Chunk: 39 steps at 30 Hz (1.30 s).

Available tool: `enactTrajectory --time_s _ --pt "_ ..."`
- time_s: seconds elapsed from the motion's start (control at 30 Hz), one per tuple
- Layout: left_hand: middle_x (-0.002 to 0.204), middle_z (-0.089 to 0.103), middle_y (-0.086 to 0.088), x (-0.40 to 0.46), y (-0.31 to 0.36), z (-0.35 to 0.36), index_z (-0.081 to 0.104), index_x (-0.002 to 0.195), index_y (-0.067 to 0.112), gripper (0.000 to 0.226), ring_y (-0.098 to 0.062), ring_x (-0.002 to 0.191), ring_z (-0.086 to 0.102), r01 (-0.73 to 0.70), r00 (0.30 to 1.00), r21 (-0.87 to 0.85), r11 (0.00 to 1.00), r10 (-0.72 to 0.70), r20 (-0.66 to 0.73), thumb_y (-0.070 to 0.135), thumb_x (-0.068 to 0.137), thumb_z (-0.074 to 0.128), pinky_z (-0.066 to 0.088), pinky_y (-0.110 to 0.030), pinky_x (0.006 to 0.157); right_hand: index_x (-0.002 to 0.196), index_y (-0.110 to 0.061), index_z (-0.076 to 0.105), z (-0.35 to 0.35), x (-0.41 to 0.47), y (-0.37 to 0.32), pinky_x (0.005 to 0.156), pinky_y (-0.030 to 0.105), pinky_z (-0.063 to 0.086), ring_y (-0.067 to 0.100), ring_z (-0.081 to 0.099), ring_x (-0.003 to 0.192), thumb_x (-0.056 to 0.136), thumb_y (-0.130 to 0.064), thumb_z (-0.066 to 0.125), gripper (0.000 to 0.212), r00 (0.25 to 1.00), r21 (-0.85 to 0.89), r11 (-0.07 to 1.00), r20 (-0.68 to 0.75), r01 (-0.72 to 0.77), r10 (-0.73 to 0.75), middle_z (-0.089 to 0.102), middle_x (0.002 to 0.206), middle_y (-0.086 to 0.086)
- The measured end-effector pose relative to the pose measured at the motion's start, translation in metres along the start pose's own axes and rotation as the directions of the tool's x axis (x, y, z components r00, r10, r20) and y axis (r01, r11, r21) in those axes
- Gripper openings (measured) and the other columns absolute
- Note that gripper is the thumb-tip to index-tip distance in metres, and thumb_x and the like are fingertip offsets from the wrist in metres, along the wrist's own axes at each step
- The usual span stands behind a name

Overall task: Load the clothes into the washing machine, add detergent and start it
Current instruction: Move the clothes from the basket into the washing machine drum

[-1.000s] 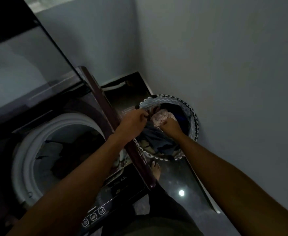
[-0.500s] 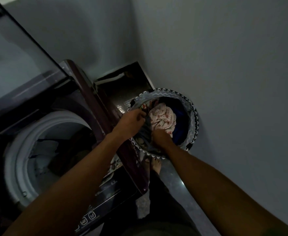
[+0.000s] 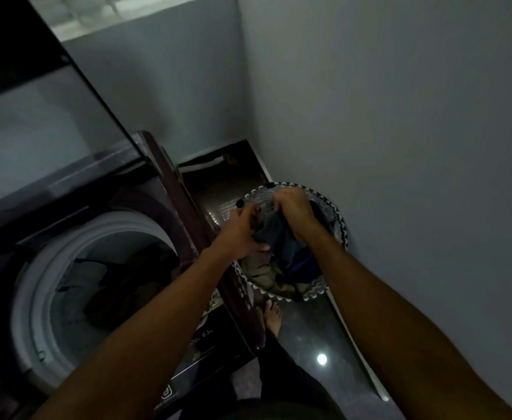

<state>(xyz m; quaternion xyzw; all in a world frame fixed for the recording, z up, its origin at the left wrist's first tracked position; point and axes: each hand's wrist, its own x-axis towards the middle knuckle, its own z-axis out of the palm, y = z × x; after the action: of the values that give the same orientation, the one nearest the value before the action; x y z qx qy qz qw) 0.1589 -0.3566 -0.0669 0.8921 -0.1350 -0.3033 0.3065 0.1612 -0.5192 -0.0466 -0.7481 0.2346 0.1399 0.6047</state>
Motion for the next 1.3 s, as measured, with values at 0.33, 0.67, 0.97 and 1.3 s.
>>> enactTrajectory --time_s 0.33,0.67,0.97,1.3 --pt "0.119 0.064 -0.010 -0.005 0.027 -0.010 0.053 0.133 0.011 0.044 -0.026 0.105 0.062 -0.028 0.989 -0.171 0.985 0.002 -0.151 0.001 0.091 0.057 0.049 -0.022 0.077 0.062 -0.012 0.039 0.003 -0.045 -0.058 0.053 0.033 0.036 0.031 0.034 0.052 0.080 -0.007 0.044 0.020 0.999 0.568 0.823 0.040 -0.034 0.013 0.039 0.054 0.006" --pt "0.092 0.067 -0.009 -0.016 0.051 -0.054 0.061 0.099 0.006 0.025 -0.021 0.077 0.064 -0.138 0.907 -0.174 0.975 0.054 -0.419 -0.008 0.082 0.048 0.057 -0.034 0.063 0.079 -0.018 0.057 -0.013 -0.030 -0.034 0.060 0.031 0.042 0.015 0.051 0.066 0.086 0.002 0.048 0.023 0.983 0.063 0.981 0.008 0.185 -0.186 0.056 0.075 0.004" --pt "0.098 0.067 -0.009 -0.036 0.053 -0.050 0.063 0.108 0.007 0.031 -0.020 0.087 0.064 -0.307 0.879 -0.080 0.948 0.250 -0.406 -0.006 0.081 0.054 0.046 -0.013 0.060 0.117 -0.008 0.060 0.000 -0.045 0.004 0.074 0.035 0.057 0.022 0.064 0.085 0.089 0.001 0.058 0.029 0.991 -0.201 0.976 0.118 0.081 -0.058 0.064 0.099 0.008" --pt "0.134 0.040 0.001 -0.037 0.023 -0.041 0.032 0.140 0.017 0.079 -0.013 0.121 0.050 -0.326 0.891 -0.252 0.911 0.207 -0.405 0.022 0.076 0.078 0.048 -0.019 0.094 0.053 -0.025 0.032 0.019 -0.058 -0.081 0.045 0.017 0.021 0.001 0.029 0.043 0.075 0.013 0.051 0.048 0.913 0.008 0.935 -0.216 0.355 -0.345 0.037 0.042 -0.013"
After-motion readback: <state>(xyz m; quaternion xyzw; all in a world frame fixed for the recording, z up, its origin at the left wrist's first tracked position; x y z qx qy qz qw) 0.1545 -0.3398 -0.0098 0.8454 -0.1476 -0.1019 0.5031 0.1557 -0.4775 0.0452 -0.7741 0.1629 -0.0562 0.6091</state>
